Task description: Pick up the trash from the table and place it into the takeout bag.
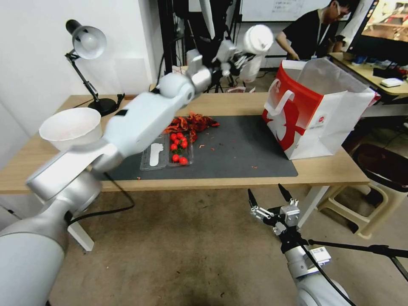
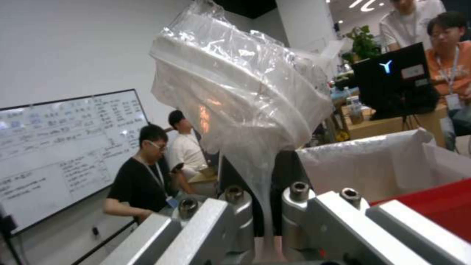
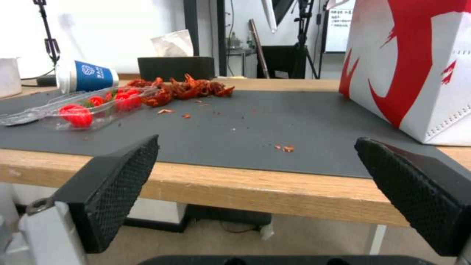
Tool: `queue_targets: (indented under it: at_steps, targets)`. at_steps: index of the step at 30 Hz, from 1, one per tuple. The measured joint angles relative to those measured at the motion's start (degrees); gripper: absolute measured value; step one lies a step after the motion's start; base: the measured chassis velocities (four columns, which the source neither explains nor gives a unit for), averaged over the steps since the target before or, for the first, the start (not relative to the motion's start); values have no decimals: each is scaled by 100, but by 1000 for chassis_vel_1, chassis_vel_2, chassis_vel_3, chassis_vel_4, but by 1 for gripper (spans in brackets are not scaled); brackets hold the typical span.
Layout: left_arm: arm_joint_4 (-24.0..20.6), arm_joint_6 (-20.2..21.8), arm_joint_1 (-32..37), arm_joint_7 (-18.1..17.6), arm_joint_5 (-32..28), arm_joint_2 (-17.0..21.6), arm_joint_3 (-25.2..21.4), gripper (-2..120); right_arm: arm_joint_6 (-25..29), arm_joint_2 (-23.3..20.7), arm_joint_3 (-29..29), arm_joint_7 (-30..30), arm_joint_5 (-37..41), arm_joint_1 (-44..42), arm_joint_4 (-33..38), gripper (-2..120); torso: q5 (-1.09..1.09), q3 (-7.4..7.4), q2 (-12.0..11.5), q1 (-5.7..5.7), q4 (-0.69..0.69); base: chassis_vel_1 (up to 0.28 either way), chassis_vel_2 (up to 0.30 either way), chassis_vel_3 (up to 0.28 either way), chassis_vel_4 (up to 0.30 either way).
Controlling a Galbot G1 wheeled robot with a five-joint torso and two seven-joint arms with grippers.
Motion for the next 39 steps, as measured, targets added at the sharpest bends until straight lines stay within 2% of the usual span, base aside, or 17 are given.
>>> queue_targets:
  at_steps: [8,12,15,18,27,33,39]
  targets:
    - [322,202,-506,10,12,-489,338,0,6,-24,24,-12,-3,-23,38,100,-1,0,1,0,0,0,0,0,0]
    - [614,313,-870,226,35,-771,441,0,14,-25,52,-13,-2,-37,70,100,-1,0,1,0,1,0,0,0,0]
    - [939,539,-1197,523,135,-1104,491,0,25,-10,58,-18,-10,-74,96,100,0,0,1,0,0,0,0,0,0]
    - [1131,708,-1381,625,293,-1271,608,0,44,-8,66,-24,-26,-120,117,100,0,-1,1,0,-3,0,0,0,0]
    - [1532,1077,-1808,705,927,-1288,947,0,90,29,107,-52,-82,-266,172,100,-2,0,1,0,3,0,0,0,0]
    - [1572,1162,-2031,722,1091,-1287,1161,0,109,49,114,-67,-110,-332,197,100,-2,0,1,0,-1,0,0,0,0]
    - [1609,1158,-2082,700,1073,-1276,1182,0,124,81,114,-76,-132,-368,224,100,-2,-1,1,0,2,0,0,0,0]
